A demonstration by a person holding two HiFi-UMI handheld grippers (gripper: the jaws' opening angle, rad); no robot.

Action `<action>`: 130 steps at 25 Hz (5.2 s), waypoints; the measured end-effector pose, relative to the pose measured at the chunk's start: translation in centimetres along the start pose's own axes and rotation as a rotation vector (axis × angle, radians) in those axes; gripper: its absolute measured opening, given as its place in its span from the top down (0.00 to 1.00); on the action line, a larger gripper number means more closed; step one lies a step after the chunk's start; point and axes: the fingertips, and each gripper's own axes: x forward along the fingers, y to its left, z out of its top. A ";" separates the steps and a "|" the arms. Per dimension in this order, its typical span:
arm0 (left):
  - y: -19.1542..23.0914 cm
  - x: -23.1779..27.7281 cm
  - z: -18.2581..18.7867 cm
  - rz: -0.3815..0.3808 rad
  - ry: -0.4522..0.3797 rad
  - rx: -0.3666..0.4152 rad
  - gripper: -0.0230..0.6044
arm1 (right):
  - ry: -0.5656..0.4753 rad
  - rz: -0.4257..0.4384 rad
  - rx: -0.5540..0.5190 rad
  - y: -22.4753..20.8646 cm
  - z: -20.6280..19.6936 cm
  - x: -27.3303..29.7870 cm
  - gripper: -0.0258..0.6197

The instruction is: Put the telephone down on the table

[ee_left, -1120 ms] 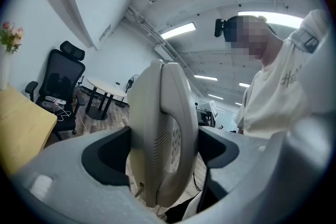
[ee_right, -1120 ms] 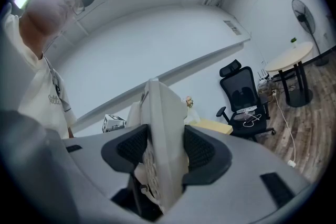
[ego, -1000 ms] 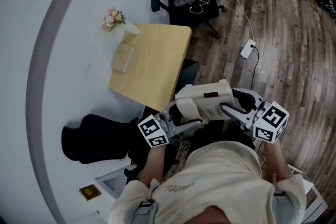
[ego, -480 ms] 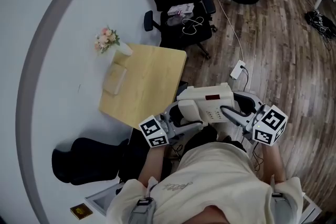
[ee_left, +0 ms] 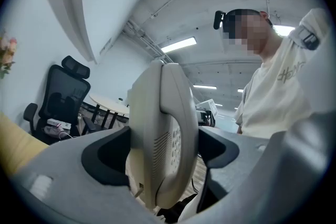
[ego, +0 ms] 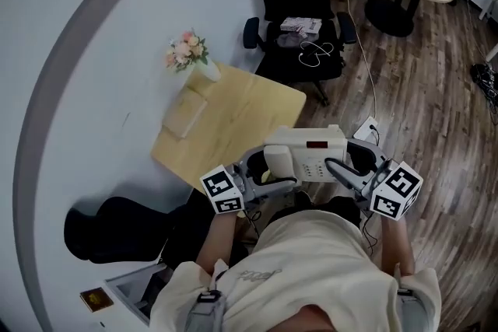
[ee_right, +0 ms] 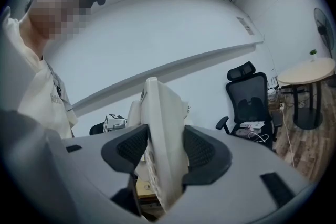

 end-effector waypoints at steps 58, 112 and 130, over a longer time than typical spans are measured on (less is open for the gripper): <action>11.2 -26.7 2.9 0.909 -0.438 -0.141 0.35 | 0.458 0.894 -0.095 9.3 0.2 35.3 0.62; 31.5 -39.8 -24.0 0.934 -0.434 -0.815 0.35 | 1.065 0.775 0.210 1.8 -32.2 56.4 0.62; 33.5 -41.1 -25.7 0.926 -0.568 -1.004 0.35 | 1.153 0.694 0.252 0.8 -35.1 58.2 0.61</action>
